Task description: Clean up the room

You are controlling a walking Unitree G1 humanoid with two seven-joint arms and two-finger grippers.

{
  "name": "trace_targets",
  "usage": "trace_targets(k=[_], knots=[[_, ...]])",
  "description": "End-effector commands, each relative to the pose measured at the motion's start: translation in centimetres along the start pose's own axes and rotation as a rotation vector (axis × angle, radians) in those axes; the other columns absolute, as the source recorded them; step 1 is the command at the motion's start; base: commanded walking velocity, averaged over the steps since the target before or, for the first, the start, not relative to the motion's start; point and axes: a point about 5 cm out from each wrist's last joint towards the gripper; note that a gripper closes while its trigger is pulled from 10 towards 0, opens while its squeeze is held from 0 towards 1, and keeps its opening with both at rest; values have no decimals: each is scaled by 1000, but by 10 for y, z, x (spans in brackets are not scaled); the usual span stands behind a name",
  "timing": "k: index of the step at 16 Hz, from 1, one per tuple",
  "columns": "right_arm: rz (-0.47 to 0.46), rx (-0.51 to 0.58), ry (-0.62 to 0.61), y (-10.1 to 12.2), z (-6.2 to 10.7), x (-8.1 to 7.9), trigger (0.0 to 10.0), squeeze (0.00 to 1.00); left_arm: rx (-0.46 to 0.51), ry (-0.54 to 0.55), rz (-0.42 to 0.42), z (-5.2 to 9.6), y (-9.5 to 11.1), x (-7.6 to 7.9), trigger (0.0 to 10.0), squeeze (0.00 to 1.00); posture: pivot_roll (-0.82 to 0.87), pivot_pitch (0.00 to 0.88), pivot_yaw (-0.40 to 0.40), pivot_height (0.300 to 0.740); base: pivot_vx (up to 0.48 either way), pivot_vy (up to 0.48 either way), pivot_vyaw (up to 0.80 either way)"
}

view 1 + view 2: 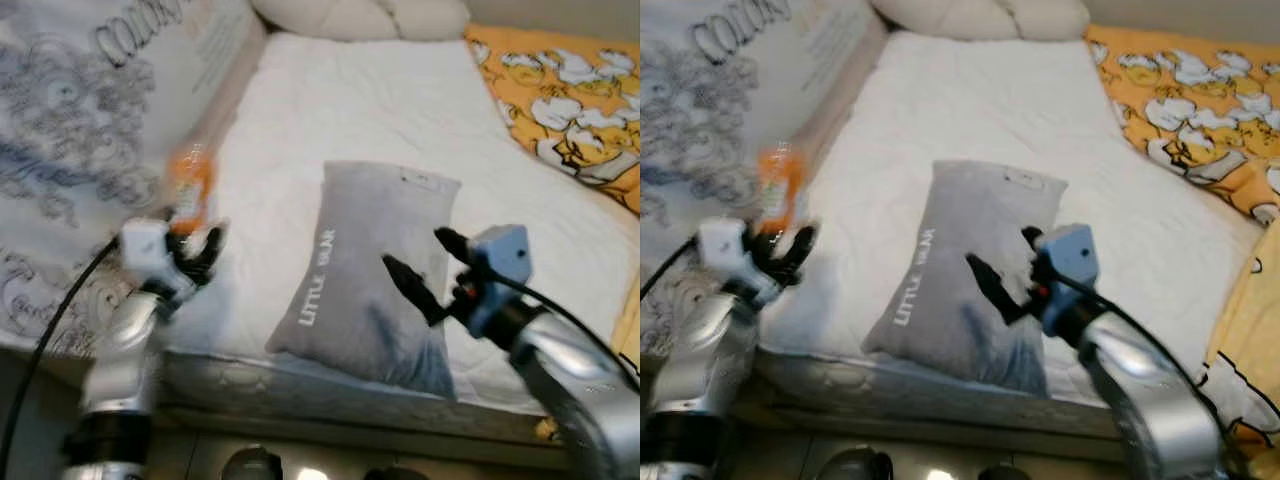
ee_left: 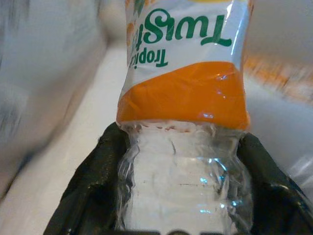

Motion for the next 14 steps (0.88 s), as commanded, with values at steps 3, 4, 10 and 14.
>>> trace_targets(k=[3,4,10,14], knots=[[-63,-17,-178,-16,-5,1,10000,0,58,-9,-100,7,16,31,10000,0,47,0,14,740,0,0,0],[-76,-34,-239,-23,-6,4,10000,0,29,-33,-179,11,9,40,10000,0,50,0,14,740,0,0,0],[-55,-88,-387,-46,1,11,10000,0,-50,122,-219,37,4,33,10000,0,63,0,16,740,0,-312,0],[-74,-32,-360,-41,-6,5,10000,0,-79,146,-242,42,4,30,10000,0,68,0,23,740,0,-424,145]])
Point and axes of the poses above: a point about 5 cm out from each wrist's last joint towards the gripper, its own z axis pointing back from the gripper into the wrist, its own y axis along the axis of the wrist's last joint, x = y × z, and after that the axes turned 9 degrees about z, right-handed
